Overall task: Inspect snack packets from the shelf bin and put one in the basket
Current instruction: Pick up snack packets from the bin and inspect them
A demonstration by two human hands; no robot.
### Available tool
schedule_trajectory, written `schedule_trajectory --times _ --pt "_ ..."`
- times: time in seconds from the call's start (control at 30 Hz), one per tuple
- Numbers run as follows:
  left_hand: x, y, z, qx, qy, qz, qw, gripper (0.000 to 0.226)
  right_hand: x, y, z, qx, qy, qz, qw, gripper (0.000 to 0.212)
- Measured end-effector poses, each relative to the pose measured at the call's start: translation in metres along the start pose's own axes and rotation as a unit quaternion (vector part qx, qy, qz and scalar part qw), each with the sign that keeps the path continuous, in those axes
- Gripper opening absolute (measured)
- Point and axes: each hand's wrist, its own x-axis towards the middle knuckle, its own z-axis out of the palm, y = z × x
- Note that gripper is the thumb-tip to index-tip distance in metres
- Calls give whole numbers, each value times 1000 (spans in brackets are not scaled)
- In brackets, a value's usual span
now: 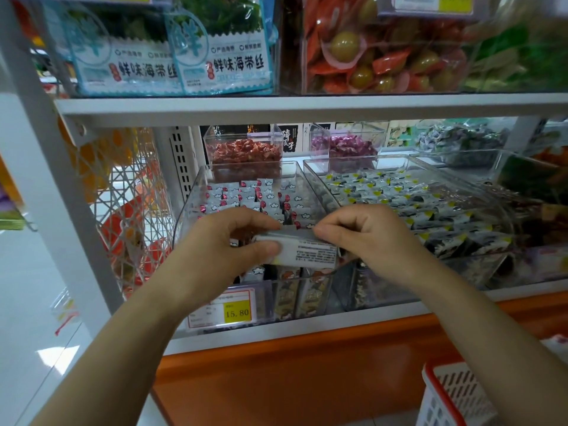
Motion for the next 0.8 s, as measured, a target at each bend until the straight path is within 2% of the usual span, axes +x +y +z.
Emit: schedule_trajectory --times 0.17,0.33,0.43,0.57,0.67,0.73,0.8 --pt "0 5 6 -33 -9 18 999 21 0 1 -14 18 -25 15 999 17" --pt "1 4 10 -37 -22 16 999 19 -1 5 -18 99 -43 48 993 10" --pt "2 0 10 -27 -13 16 999 15 0 9 -14 168 -55 73 981 15" --pt "6 -8 8 -64 86 -11 994 13 1 10 -2 217 -34 60 974 27" --pt "8 -11 5 -93 134 -25 986 18 2 7 9 164 -15 22 986 42" --pt "8 -11 4 -65 143 -24 987 18 4 2 15 145 35 0 989 35" --pt "8 -15 4 18 159 -8 987 25 7 0 18 140 93 -5 986 29"
